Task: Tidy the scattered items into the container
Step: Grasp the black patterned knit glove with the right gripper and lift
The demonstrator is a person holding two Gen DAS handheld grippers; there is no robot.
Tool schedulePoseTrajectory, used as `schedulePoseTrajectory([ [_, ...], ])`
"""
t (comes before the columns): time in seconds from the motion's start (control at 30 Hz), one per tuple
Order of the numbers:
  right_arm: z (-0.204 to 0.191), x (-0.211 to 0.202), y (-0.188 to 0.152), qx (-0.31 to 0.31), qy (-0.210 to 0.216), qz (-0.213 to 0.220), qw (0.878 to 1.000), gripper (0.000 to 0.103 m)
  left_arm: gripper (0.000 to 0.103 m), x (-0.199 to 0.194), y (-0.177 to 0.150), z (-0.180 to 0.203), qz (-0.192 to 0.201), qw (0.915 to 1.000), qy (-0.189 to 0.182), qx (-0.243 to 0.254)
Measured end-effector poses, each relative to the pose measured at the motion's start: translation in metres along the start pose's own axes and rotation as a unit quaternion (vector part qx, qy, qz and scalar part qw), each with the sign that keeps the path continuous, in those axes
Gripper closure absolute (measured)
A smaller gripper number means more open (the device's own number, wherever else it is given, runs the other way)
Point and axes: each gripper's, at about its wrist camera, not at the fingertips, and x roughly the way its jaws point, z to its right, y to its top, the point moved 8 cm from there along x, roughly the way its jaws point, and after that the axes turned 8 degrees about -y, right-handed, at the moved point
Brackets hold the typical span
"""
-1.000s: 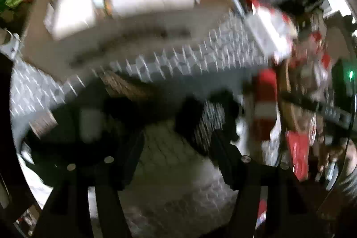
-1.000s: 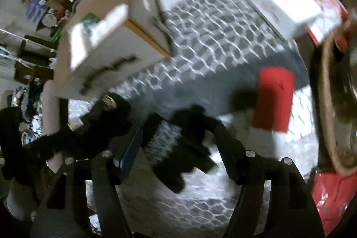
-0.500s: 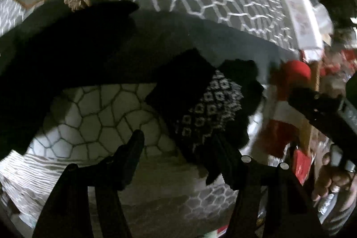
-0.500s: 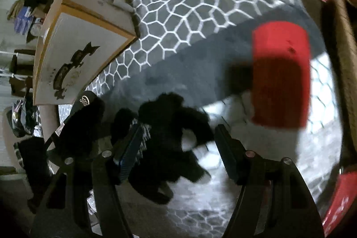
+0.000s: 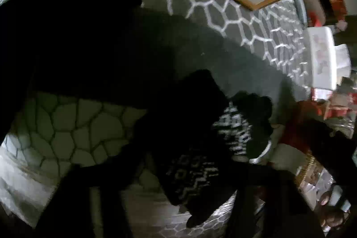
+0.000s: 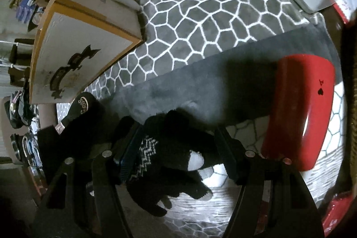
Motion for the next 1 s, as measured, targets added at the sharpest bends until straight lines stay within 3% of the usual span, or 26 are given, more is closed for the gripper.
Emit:
schedulePoseTrajectory([
  [0.07, 0.001, -0.004, -0.002, 0.002, 0.001, 0.004, 1.000, 0.039, 0.090, -0.009, -0.002, 0.001, 0.008, 0.9999, -0.001, 0.007],
  [0.2, 0.004, -0.014, -0.002, 0.018, 0.013, 0.010, 1.000, 0.039, 0.091, -0.048, -0.004, 0.008, 0.029, 0.9986, -0.028, 0.036],
  [0.3, 0.005, -0.023, -0.002, 0.026, 0.020, 0.013, 0.999, 0.039, 0.091, -0.095, -0.015, 0.022, 0.043, 0.9933, -0.052, 0.093],
  [0.47, -0.011, -0.028, -0.012, 0.004, 0.032, 0.006, 0.999, 0.039, 0.091, -0.135, -0.046, 0.003, 0.043, 0.9835, -0.001, 0.176],
  [0.7, -0.040, -0.007, -0.039, -0.036, 0.020, -0.022, 0.999, 0.039, 0.091, -0.150, -0.073, -0.049, 0.025, 0.9892, 0.021, 0.143],
  [0.83, -0.071, 0.007, -0.057, -0.125, -0.013, -0.024, 0.992, 0.039, 0.091, -0.160, -0.081, -0.058, 0.025, 0.9906, 0.016, 0.133],
  [1.0, -0.117, 0.032, -0.095, -0.279, -0.057, -0.038, 0.958, 0.047, 0.091, -0.173, -0.089, -0.067, 0.032, 0.9910, 0.014, 0.129],
])
